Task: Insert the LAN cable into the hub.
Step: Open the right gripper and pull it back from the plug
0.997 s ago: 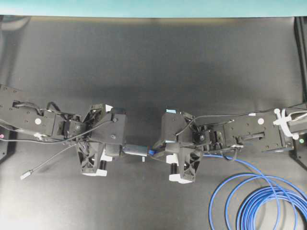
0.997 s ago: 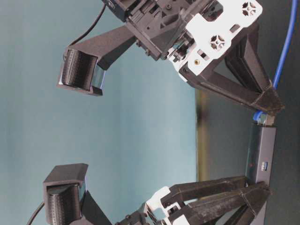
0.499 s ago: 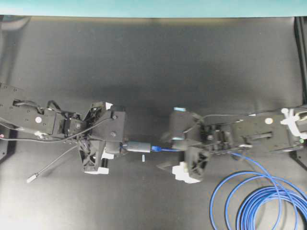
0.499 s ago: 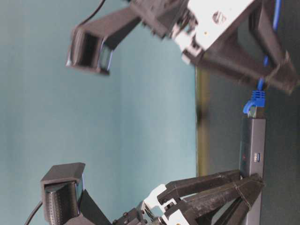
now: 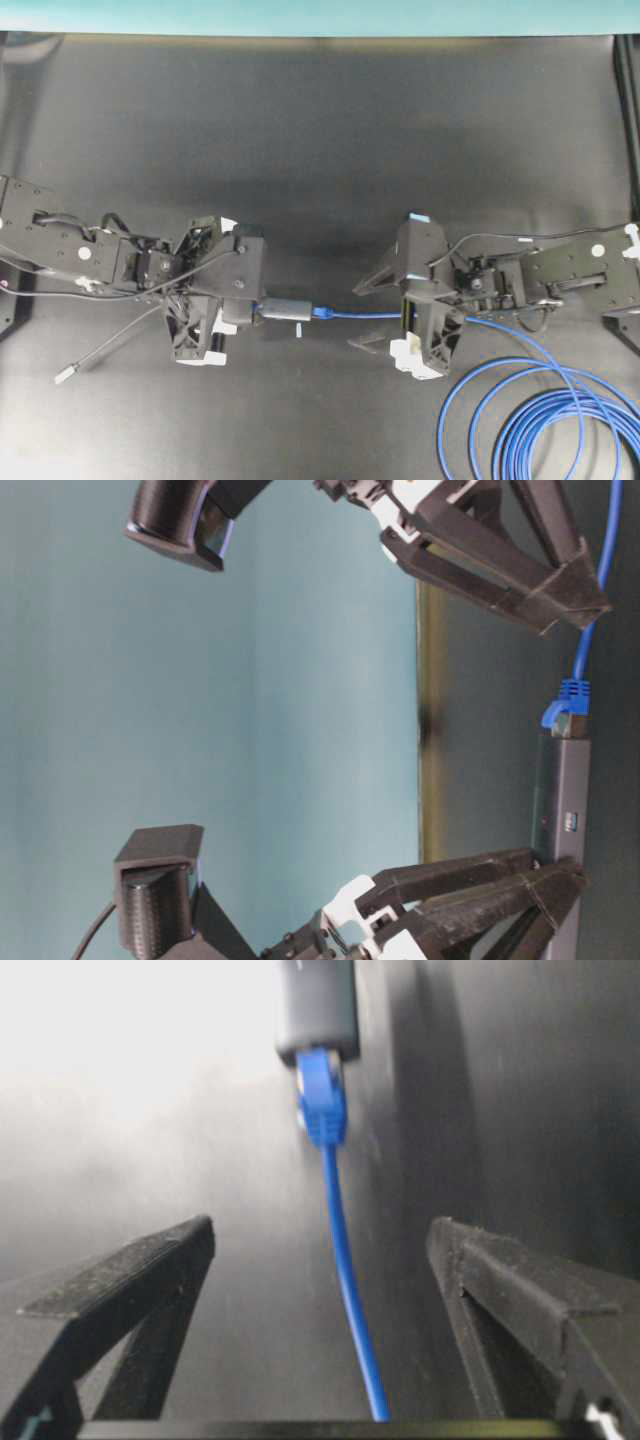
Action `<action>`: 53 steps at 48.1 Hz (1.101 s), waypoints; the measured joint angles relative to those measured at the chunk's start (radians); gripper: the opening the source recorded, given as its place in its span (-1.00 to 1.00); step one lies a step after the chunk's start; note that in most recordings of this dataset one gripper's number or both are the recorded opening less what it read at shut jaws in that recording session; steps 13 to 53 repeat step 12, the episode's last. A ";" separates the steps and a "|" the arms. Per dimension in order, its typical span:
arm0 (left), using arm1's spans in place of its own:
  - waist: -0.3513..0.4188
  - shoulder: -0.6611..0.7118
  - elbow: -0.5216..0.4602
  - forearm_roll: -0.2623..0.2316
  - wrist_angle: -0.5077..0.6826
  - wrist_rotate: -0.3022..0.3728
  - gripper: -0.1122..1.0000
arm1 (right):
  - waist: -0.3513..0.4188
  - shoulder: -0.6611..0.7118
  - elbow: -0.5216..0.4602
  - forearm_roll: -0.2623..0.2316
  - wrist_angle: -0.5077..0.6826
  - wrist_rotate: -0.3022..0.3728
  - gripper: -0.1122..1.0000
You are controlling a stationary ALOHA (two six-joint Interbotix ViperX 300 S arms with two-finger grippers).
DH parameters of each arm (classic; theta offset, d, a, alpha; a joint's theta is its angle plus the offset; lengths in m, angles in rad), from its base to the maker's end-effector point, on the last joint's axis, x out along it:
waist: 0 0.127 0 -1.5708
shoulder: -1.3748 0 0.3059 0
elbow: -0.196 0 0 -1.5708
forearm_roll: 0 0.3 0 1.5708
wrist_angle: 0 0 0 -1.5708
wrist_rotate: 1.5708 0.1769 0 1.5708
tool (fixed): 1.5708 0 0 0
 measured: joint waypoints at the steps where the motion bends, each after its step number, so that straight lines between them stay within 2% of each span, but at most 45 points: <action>1: 0.000 0.000 0.002 0.000 0.000 -0.002 -0.29 | 0.002 -0.002 0.002 0.003 -0.003 0.000 0.70; 12: 0.000 -0.002 0.046 0.000 0.009 -0.008 -0.29 | 0.000 -0.064 0.063 0.003 -0.014 0.000 0.70; 53: 0.000 -0.002 0.046 0.000 0.009 -0.008 -0.29 | 0.000 -0.064 0.063 0.003 -0.014 0.000 0.70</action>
